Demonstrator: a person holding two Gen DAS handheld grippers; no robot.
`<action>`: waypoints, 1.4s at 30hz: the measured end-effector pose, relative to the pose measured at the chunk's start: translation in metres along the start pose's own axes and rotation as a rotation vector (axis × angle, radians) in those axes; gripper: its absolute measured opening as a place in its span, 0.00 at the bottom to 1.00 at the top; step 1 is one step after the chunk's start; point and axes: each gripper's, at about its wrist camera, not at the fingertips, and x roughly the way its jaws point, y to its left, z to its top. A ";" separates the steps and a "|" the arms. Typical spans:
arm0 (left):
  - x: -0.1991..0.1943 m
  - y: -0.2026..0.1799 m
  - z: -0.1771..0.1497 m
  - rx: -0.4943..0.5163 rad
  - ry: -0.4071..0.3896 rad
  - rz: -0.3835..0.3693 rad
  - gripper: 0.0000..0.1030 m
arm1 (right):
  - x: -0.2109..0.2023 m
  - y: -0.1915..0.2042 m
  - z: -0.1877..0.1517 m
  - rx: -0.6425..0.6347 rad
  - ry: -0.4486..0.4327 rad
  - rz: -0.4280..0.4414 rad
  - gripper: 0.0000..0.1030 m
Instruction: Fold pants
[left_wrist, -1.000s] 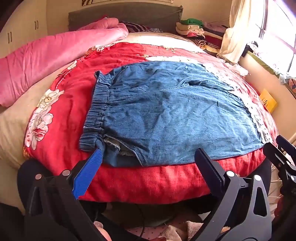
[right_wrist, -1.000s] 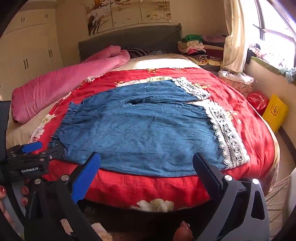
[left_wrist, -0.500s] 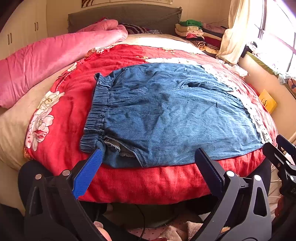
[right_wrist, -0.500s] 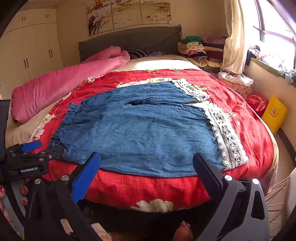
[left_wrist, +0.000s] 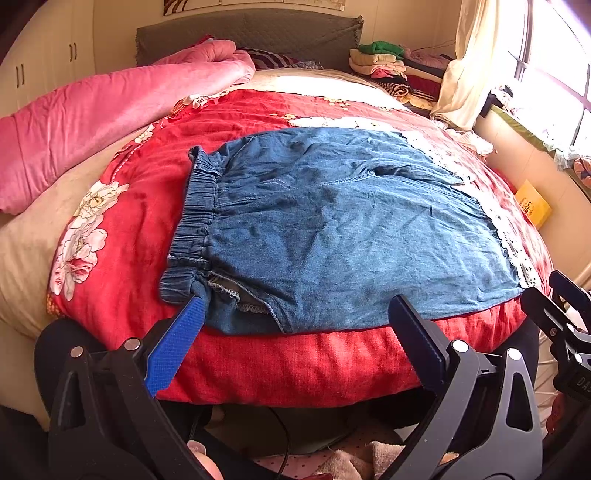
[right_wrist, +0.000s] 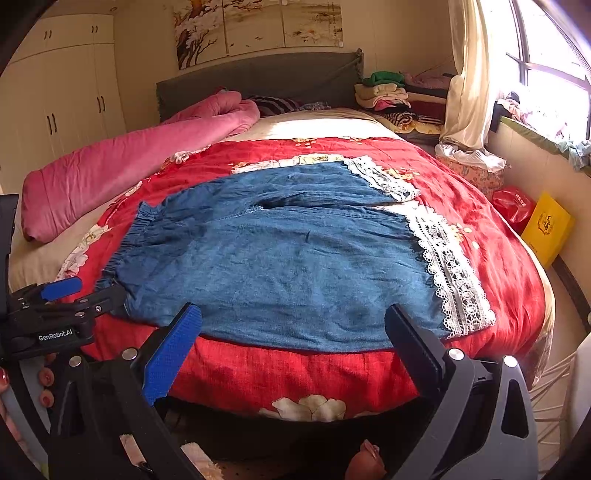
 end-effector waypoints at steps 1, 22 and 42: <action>0.000 0.000 0.000 -0.001 -0.001 -0.001 0.91 | 0.000 0.000 0.000 0.000 0.001 0.003 0.96; -0.001 0.001 0.000 -0.004 -0.006 0.000 0.91 | 0.006 0.000 0.003 -0.005 0.009 0.009 0.96; 0.058 0.085 0.074 -0.108 -0.005 0.015 0.91 | 0.109 0.025 0.099 -0.113 0.110 0.179 0.96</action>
